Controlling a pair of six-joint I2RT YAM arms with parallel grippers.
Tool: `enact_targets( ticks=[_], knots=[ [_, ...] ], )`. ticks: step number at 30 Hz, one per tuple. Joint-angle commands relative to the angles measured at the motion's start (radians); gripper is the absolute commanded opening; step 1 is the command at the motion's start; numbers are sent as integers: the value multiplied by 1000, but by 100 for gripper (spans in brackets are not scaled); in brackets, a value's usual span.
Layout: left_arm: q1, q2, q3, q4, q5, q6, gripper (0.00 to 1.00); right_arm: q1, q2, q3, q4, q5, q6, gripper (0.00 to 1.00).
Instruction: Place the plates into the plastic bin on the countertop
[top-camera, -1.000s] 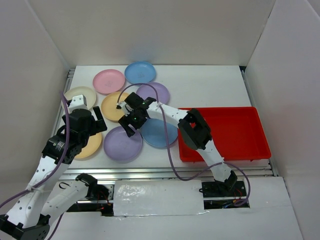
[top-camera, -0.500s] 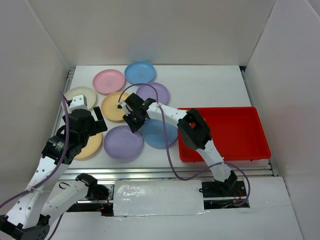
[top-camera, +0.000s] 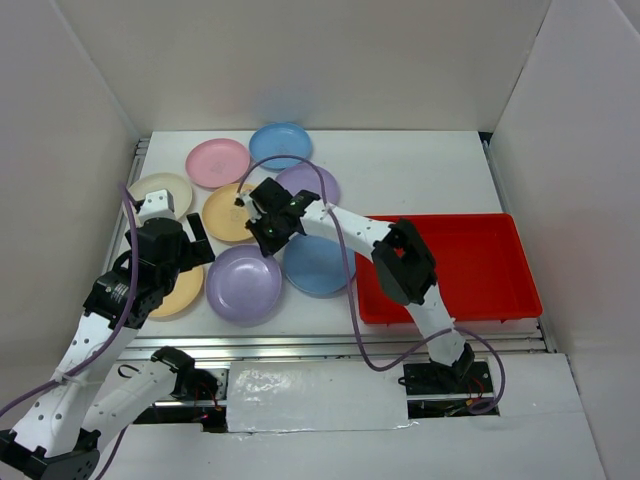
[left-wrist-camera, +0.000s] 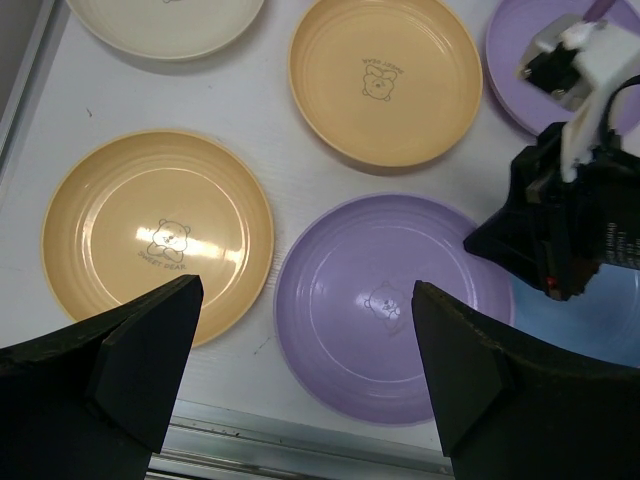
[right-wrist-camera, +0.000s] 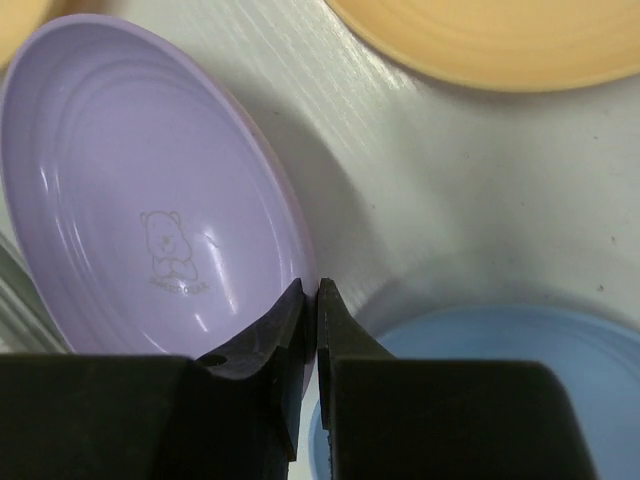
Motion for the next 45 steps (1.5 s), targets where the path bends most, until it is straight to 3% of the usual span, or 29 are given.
enact_targets(
  ticks=[1, 3, 6, 7, 10, 14, 19, 23, 27, 32, 41, 44, 45],
  knots=[
    [6, -12, 25, 49, -4, 24, 99, -20, -168, -15, 9, -7, 82, 0],
    [6, -15, 25, 50, -8, 22, 99, -77, -246, -67, 23, -26, 175, 0],
    [5, -13, 27, 44, -13, 19, 99, -163, -423, -285, 155, -104, 315, 0],
    [5, -15, 27, 44, -11, 21, 99, -227, -479, -446, 204, -124, 346, 0],
    [6, -22, 27, 49, -4, 22, 99, -373, -695, -711, 362, -158, 456, 0],
    [6, -21, 25, 55, 12, 27, 99, -540, -963, -918, 364, -71, 525, 0],
    [8, -19, 27, 52, 15, 27, 99, -726, -1151, -1126, 375, -4, 599, 0],
    [8, -16, 24, 55, 19, 30, 99, -913, -1272, -1216, 330, 81, 653, 0],
    [6, -8, 25, 55, 25, 30, 99, -1022, -1335, -1275, 289, 154, 682, 0],
    [6, -13, 24, 56, 33, 33, 99, -1087, -1360, -1335, 308, 128, 674, 3],
    [6, -13, 24, 56, 32, 33, 99, -1087, -1412, -1441, 339, 83, 714, 7],
    [6, -10, 22, 58, 33, 34, 99, -1079, -1469, -1466, 329, 86, 716, 18],
    [6, -8, 22, 58, 35, 33, 99, -1079, -1479, -1460, 319, 91, 714, 37]
  ],
)
